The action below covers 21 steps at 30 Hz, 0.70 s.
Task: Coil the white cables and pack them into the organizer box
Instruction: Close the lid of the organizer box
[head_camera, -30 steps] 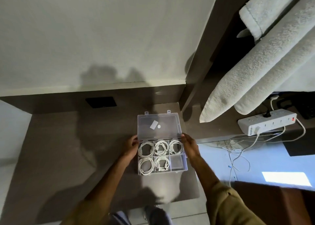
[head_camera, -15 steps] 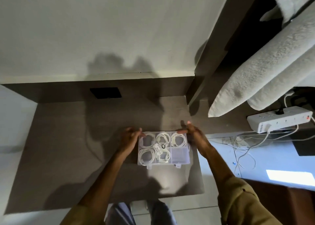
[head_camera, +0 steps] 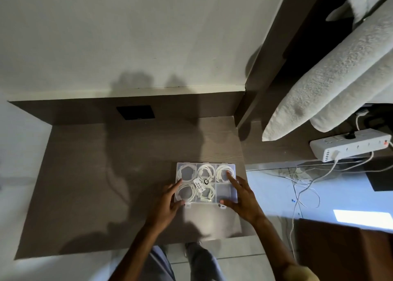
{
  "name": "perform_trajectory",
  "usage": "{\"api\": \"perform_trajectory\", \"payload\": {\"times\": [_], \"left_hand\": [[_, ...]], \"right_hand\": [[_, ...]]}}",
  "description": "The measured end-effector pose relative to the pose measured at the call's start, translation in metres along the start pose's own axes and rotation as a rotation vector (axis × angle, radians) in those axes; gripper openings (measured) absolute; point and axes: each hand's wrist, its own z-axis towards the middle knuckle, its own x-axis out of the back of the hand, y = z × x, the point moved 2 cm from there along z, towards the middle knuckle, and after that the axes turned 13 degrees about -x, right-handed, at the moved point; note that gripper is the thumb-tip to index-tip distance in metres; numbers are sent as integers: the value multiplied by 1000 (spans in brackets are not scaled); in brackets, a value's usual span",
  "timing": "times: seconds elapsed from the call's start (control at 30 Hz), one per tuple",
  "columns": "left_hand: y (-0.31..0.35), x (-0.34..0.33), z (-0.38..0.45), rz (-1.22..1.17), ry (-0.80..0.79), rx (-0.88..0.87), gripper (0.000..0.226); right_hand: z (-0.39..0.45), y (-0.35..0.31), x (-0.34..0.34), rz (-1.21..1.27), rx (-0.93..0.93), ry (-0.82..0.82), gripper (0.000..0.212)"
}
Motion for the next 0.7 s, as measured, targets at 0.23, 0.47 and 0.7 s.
{"api": "perform_trajectory", "payload": {"times": [0.23,0.47,0.7], "left_hand": [[-13,0,-13,-84,18,68,98],[-16,-6,-17,-222,122,220,66],[-14,-11,-22,-255,166,210,61]], "right_hand": [[3,4,-12,-124,53,-18,132],[-8,10,-14,-168,240,112,93],[-14,10,-25,-361,105,192,106]]}}
